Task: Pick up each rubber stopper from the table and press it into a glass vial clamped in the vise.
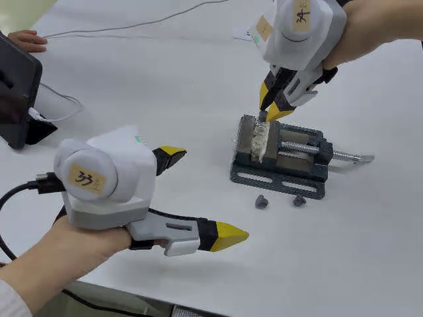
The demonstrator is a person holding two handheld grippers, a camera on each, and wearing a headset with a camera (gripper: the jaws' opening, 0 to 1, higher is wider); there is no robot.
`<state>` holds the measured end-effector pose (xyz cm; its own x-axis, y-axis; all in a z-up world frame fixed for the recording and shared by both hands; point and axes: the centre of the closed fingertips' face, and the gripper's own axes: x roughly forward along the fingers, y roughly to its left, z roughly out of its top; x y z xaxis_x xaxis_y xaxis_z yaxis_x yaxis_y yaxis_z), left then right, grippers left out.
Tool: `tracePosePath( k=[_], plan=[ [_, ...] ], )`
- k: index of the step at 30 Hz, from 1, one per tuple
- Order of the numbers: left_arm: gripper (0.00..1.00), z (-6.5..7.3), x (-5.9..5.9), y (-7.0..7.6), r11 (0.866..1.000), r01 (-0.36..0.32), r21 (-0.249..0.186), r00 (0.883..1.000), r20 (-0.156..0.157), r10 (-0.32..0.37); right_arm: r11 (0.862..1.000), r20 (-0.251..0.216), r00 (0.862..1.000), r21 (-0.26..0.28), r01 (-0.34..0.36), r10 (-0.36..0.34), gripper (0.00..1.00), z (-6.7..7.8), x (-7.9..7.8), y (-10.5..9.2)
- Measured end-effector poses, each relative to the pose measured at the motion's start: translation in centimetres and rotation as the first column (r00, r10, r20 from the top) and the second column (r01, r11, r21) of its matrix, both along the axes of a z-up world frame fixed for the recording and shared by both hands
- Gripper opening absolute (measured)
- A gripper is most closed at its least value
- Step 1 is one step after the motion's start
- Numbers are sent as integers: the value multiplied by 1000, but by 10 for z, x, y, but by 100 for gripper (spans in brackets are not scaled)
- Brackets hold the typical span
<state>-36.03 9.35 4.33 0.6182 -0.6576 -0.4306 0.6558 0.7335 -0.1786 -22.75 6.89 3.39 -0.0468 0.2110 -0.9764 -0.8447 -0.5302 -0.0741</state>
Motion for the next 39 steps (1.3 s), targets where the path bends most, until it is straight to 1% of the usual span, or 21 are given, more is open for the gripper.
tracePosePath(
  k=[1, 2, 3, 5, 10, 14, 16, 20, 21, 24, 26, 28, 31, 32, 34, 35, 37, 38, 39],
  plan=[
    [95, 0, 0, 0, 1000, 0, 0, 1000, -1, 0, 999, -6, 999, 2, 43, -43, 6, 0, -1, 0],
    [95, 0, 0, 0, 1000, 0, 0, 1000, -1, 0, 998, -10, 998, 3, 56, -56, 6, 1, -1, 0],
    [95, -1, 0, 0, 1000, 0, 1, 1000, -1, 0, 999, -8, 999, 3, 44, -44, 6, 0, 0, 1],
    [95, 0, -1, -1, 1000, 2, -1, 1000, 0, -2, 997, -14, 997, -3, 82, -82, 6, -1, 2, 2],
    [95, -1, -1, -3, 1000, 4, -1, 1000, -1, -4, 991, -6, 992, -29, 130, -130, 5, -1, 1, 0],
    [95, -1, 0, -4, 1000, 5, -5, 1000, -1, -5, 981, -1, 981, -41, 192, -192, 5, 0, -1, -1],
    [95, -1, 0, -5, 1000, 7, -7, 1000, -1, -7, 976, 5, 977, -44, 211, -211, 5, 0, 0, 1],
    [95, -1, 1, -7, 1000, 13, -8, 1000, 0, -13, 959, 18, 960, -52, 280, -279, 5, 1, 0, 1],
    [95, -1, 1, -8, 1000, 13, -9, 1000, 0, -13, 958, 20, 959, -54, 283, -282, 5, 0, 1, 2],
    [95, -1, 1, -9, 1000, 15, -10, 1000, 1, -15, 936, 23, 938, -63, 345, -345, 4, 1, -1, 0],
    [95, -1, 2, -9, 1000, 14, -11, 1000, 2, -14, 923, 26, 925, -65, 380, -379, 5, 0, 1, 2],
    [94, -1, 2, -8, 1000, 14, -12, 1000, 2, -14, 918, 28, 921, -64, 390, -389, 5, 0, -1, 0],
    [94, -1, 2, -7, 1000, 13, -11, 1000, 2, -13, 920, 31, 922, -59, 386, -385, 6, 1, -1, 0],
    [94, -1, 2, -7, 1000, 12, -11, 1000, 2, -12, 926, 31, 927, -56, 375, -373, 6, 1, -1, -1],
    [94, -1, 1, -6, 1000, 9, -13, 1000, 2, -9, 929, 26, 930, -53, 366, -365, 6, 1, 0, 0],
    [94, -1, 1, -6, 1000, 8, -13, 1000, 1, -8, 939, 24, 940, -51, 340, -339, 6, 0, 2, 1],
    [94, -2, 0, -5, 1000, 6, -12, 1000, -2, -6, 935, 20, 936, -54, 352, -351, 6, 0, 3, 1],
    [94, -2, 0, -5, 1000, 5, -13, 1000, -1, -5, 937, 20, 938, -53, 346, -345, 7, 0, 3, 2],
    [94, -2, -1, -5, 1000, 4, -14, 1000, -1, -4, 948, 24, 949, -52, 314, -313, 7, 0, 2, 2]
  ],
)
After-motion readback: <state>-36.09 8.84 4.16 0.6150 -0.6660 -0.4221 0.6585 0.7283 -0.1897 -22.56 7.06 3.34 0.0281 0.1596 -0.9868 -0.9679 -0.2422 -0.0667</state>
